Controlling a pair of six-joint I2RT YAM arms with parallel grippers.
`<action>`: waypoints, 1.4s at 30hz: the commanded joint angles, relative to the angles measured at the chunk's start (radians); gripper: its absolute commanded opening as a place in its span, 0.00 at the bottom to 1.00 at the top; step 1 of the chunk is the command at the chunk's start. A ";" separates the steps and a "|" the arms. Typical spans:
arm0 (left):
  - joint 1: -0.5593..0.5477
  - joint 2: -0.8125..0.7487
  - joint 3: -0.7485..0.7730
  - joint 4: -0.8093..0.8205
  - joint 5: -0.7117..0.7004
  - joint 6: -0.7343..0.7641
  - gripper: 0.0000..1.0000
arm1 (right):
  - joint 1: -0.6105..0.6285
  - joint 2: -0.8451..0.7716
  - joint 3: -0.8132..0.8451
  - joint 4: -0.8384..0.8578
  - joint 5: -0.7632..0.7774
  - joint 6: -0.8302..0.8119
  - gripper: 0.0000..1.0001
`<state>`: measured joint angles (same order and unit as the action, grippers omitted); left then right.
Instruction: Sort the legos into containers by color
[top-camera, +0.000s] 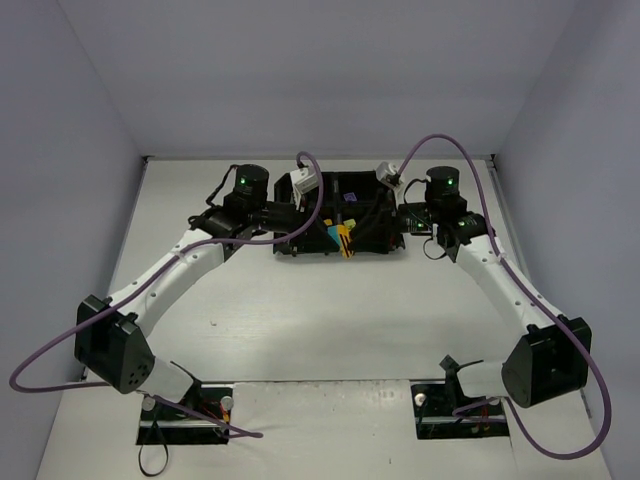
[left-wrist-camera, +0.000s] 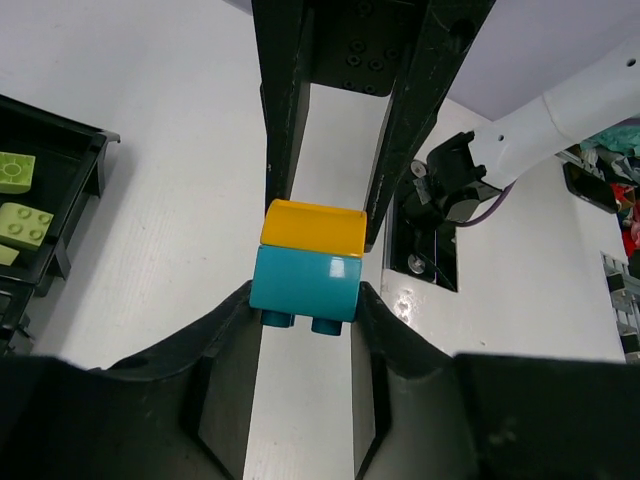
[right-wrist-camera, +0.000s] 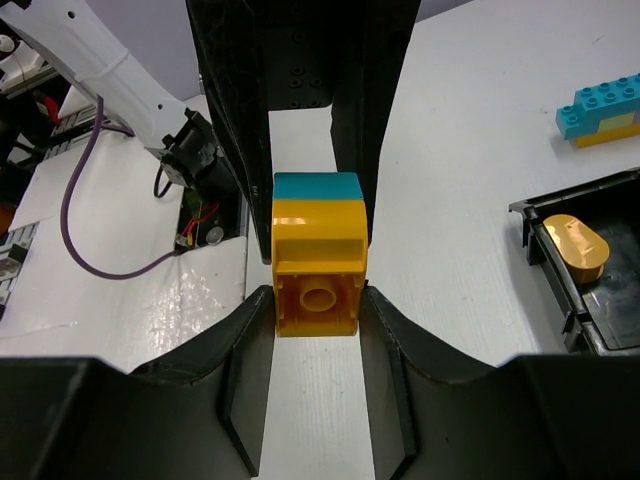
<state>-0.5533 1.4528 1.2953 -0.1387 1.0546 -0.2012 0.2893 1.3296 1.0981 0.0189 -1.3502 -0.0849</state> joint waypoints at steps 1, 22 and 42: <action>0.012 -0.019 0.044 0.051 0.015 -0.001 0.02 | 0.005 -0.023 0.016 0.044 -0.026 -0.016 0.00; 0.130 0.085 0.180 -0.096 -0.380 0.049 0.00 | -0.122 -0.145 -0.067 0.007 0.261 0.056 0.00; 0.144 0.716 0.797 -0.245 -1.012 0.066 0.44 | -0.088 -0.075 -0.034 0.012 0.411 0.054 0.00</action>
<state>-0.4168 2.2246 1.9976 -0.3969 0.0975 -0.1467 0.1810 1.2148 1.0084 -0.0216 -0.9615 -0.0208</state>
